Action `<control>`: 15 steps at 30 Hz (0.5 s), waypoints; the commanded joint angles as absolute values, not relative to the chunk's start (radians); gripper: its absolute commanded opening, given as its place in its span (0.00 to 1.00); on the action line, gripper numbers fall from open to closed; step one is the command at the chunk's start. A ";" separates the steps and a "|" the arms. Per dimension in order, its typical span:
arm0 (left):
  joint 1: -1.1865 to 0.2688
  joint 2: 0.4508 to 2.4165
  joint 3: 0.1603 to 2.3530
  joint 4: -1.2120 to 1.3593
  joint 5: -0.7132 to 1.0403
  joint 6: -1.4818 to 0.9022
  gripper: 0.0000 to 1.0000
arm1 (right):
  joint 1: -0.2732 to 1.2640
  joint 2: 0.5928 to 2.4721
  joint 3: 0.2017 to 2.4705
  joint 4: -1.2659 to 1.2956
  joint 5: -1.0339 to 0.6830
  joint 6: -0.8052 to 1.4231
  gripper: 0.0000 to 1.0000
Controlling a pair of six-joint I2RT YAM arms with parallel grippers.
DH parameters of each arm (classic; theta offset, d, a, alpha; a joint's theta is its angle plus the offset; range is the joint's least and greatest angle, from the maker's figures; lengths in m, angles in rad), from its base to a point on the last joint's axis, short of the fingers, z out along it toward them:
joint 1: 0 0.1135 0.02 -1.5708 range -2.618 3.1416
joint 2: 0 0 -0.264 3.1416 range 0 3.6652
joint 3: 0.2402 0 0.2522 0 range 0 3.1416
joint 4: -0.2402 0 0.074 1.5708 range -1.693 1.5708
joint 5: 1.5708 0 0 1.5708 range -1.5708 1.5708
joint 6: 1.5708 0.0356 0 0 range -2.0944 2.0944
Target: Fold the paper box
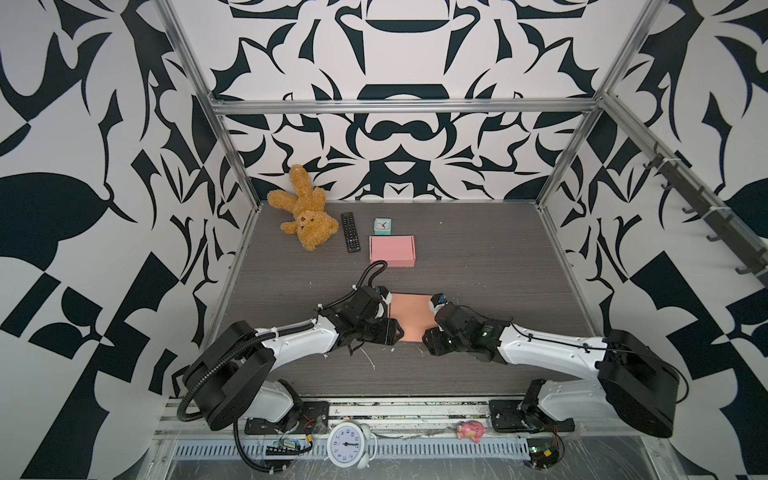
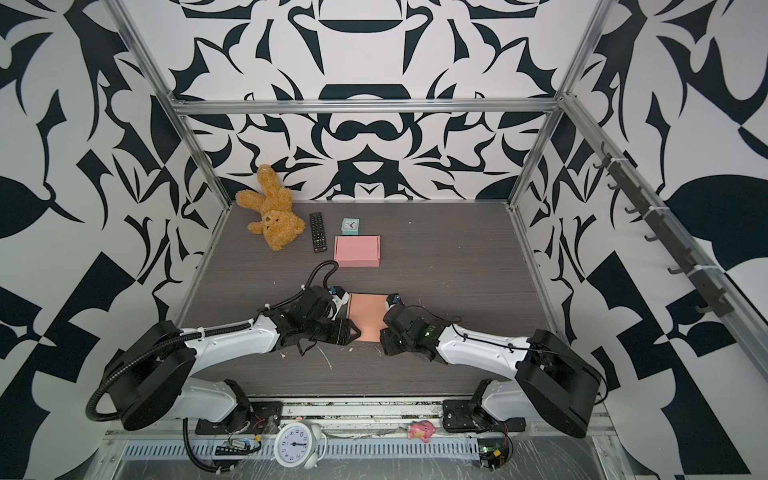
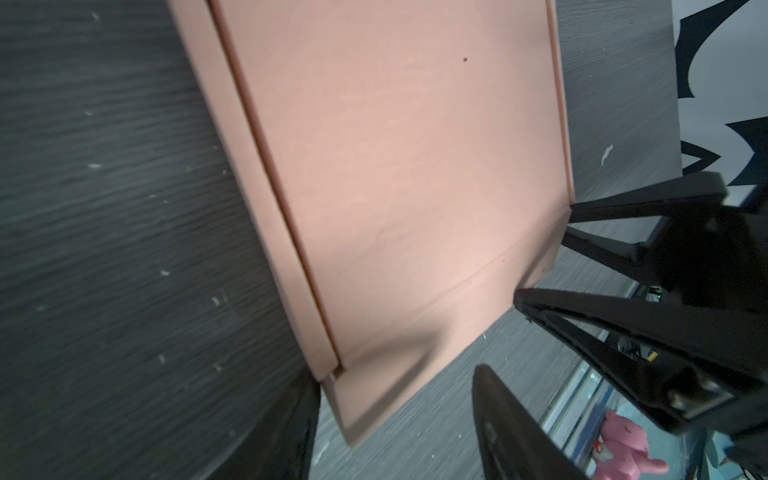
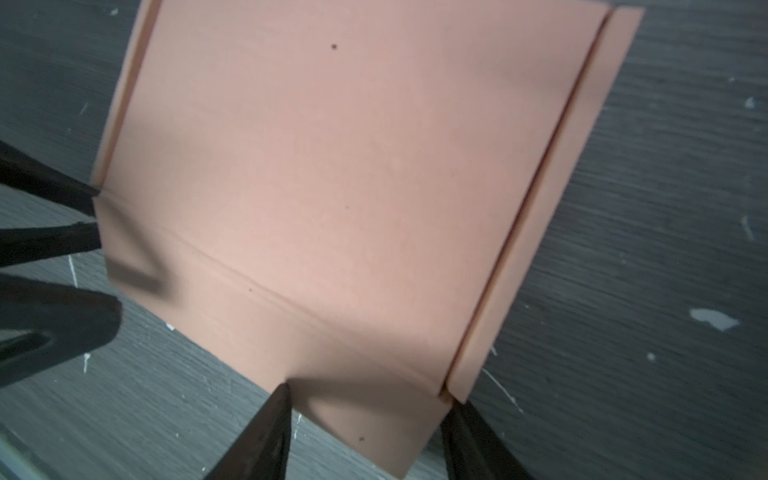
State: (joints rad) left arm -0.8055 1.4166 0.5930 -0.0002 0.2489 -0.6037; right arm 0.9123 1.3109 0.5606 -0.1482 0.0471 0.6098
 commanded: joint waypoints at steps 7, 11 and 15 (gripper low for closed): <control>-0.810 1.433 0.591 0.016 0.250 -0.609 0.59 | 0.919 1.339 0.580 -0.130 0.073 0.599 0.52; -0.810 1.425 0.597 0.004 0.257 -0.605 0.58 | 0.918 1.339 0.583 -0.133 0.075 0.599 0.52; -0.808 1.394 0.606 -0.047 0.223 -0.580 0.59 | 0.919 1.325 0.581 -0.134 0.084 0.598 0.52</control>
